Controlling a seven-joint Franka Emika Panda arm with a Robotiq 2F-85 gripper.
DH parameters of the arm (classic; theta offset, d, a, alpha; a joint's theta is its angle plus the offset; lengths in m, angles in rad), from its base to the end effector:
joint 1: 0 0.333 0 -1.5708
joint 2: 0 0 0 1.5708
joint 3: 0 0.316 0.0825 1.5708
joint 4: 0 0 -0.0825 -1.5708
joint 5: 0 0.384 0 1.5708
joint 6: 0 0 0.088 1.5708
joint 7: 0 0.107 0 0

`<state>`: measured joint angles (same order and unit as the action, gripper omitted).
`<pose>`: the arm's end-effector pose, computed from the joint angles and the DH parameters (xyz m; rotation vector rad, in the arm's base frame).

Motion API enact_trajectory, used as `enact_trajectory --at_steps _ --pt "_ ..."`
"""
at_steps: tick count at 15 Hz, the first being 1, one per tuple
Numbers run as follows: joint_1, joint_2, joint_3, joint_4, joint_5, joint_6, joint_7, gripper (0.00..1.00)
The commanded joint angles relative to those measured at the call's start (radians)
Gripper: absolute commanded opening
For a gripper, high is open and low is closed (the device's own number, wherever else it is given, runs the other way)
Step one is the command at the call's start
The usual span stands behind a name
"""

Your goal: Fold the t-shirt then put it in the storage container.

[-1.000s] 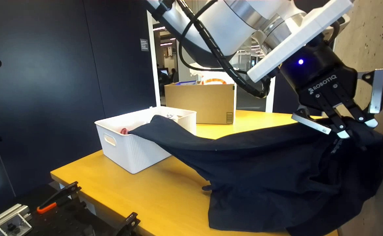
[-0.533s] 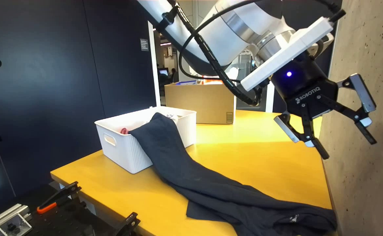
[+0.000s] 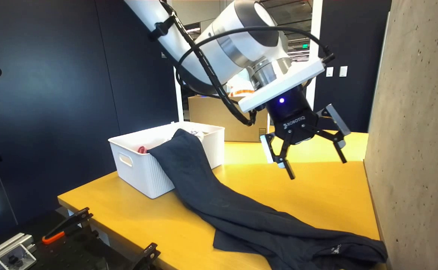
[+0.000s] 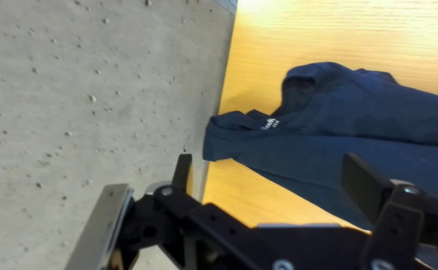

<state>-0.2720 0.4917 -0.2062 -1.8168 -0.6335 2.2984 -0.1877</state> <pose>0.5777 -0.3023 0.2778 2.5916 0.2180 -0.2650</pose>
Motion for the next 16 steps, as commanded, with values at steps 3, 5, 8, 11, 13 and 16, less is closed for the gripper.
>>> enact_trajectory --at_steps 3,5,8,11,13,16 --pt "0.009 -0.163 0.054 -0.277 0.027 0.148 -0.197 1.00" --pt "0.015 -0.202 0.070 -0.348 0.034 0.194 -0.265 1.00" --pt "0.046 -0.251 0.100 -0.429 0.034 0.241 -0.332 1.00" --pt "0.091 -0.310 0.142 -0.502 0.038 0.268 -0.384 1.00" --pt "0.127 -0.332 0.175 -0.512 0.061 0.258 -0.408 1.00" --pt "0.195 -0.376 0.218 -0.497 0.087 0.218 -0.382 1.00"
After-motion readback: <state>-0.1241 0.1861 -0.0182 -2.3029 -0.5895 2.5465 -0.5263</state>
